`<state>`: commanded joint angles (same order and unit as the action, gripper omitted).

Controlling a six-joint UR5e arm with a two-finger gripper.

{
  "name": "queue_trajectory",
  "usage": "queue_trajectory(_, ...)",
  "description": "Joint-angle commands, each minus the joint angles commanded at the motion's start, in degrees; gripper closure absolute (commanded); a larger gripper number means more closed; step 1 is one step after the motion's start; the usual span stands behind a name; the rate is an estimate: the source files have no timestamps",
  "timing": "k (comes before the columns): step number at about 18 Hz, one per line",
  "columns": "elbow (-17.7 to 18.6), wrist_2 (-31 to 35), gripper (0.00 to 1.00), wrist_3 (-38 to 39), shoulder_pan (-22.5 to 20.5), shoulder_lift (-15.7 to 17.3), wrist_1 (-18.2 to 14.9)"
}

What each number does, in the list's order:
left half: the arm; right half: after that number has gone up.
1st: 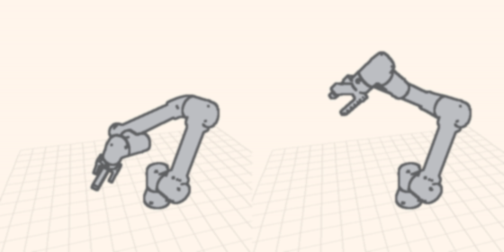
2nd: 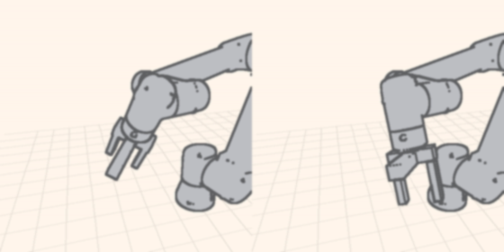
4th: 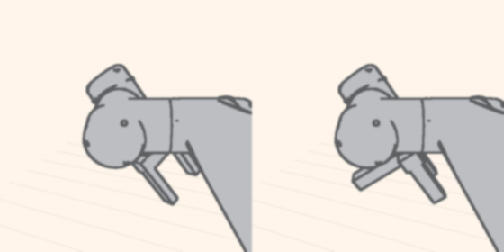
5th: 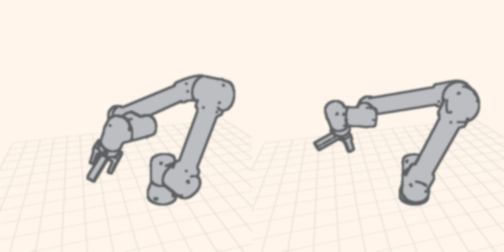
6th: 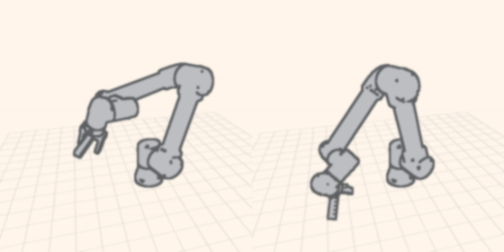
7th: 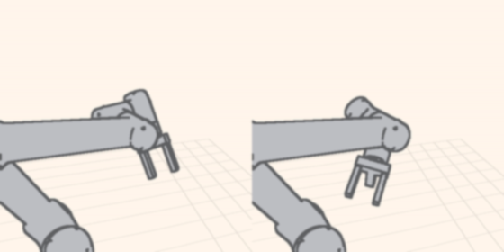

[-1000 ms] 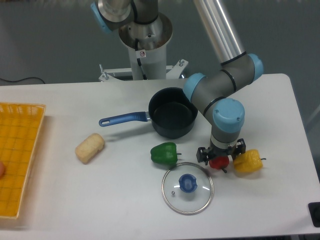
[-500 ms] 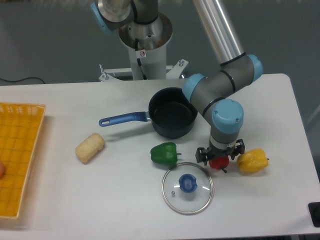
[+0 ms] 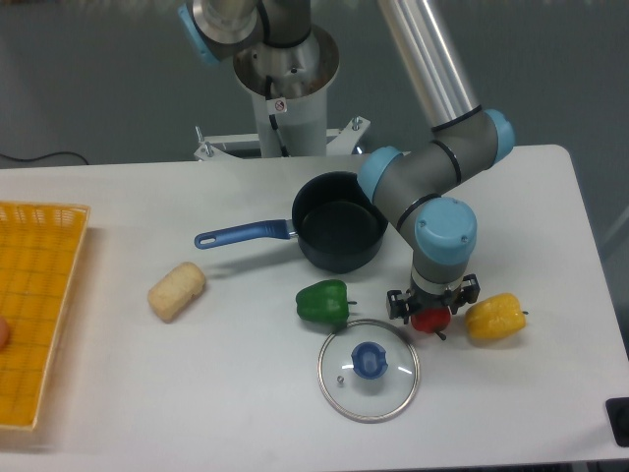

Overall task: Pick up the red pepper
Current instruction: 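Close the gripper fingers around the red pepper, then lift the red pepper up off the table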

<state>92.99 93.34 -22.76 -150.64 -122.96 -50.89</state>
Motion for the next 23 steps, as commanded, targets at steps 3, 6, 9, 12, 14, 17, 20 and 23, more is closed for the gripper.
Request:
queue_trajectory(3, -0.09, 0.0, 0.45, -0.09, 0.09, 0.09, 0.0)
queue_trajectory(6, -0.35, 0.09, 0.54, -0.52, 0.44, 0.53, -0.17)
queue_trajectory(9, -0.88, 0.26, 0.54, -2.81, 0.61, 1.4, -0.53)
queue_trajectory(12, -0.88, 0.18, 0.54, -4.91, 1.23, 2.63, -0.97)
queue_trajectory(14, -1.23, 0.18, 0.54, -6.84, 2.02, 3.42, -1.32)
queue_trajectory(17, -1.84, 0.18, 0.54, -11.32, 3.25, 6.4, -5.08)
queue_trajectory(20, -2.89, 0.26, 0.53, -17.21, 4.3, 8.87, -8.78)
queue_trajectory(23, -3.08, 0.18, 0.53, -19.77, 5.18, 10.28, -10.72)
